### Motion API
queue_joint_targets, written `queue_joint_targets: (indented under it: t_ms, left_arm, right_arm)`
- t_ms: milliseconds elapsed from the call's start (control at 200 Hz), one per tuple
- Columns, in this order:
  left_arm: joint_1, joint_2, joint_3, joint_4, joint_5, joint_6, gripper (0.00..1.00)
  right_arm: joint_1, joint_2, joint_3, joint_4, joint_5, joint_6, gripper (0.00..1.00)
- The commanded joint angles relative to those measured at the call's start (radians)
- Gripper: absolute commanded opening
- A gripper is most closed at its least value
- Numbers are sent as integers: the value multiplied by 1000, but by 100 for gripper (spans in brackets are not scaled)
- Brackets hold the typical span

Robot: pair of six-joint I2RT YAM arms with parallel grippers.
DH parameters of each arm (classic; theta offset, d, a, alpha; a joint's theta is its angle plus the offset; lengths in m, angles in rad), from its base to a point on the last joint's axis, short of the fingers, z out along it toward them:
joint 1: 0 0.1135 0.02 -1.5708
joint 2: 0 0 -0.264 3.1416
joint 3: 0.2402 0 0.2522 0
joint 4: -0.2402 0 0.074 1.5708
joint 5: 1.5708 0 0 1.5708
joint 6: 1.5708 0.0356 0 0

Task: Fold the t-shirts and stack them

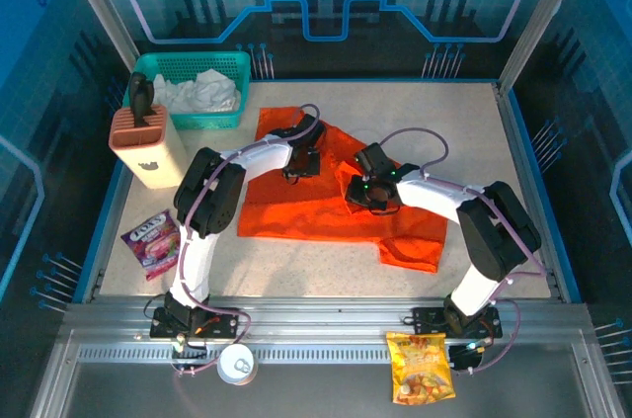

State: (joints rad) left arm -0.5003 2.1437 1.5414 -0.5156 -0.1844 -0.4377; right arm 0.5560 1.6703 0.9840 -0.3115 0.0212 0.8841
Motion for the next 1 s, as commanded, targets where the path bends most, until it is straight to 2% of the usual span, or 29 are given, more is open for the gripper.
queue_joint_targets:
  t_ms: [0,55,135,295,460,755,996]
  left_arm:
    - [6,-12,-43,-63,37,14,0]
    - [7,-20,-52,-57,39,14,0]
    - [6,-31,-62,-51,43,14,0]
    - [8,-45,-75,-42,48,16,0]
    - [8,-48,-78,-37,54,17,0]
    - [8,-49,-85,-35,52,20,0]
    - [9,-50,-93,-34,49,25,0]
  right_arm:
    - [-2,-67,58,-83,74,-8,45]
    - [-10,-91,76,-114,103,-18,50]
    - [-27,-122,83,-142,128,-22,50]
    - [-74,-126,50,-150,143,-9,46]
    - [-116,-65,21,-107,104,6,43]
    - [-110,68,44,-63,77,27,35]
    - [-98,87,45,-76,106,37,35]
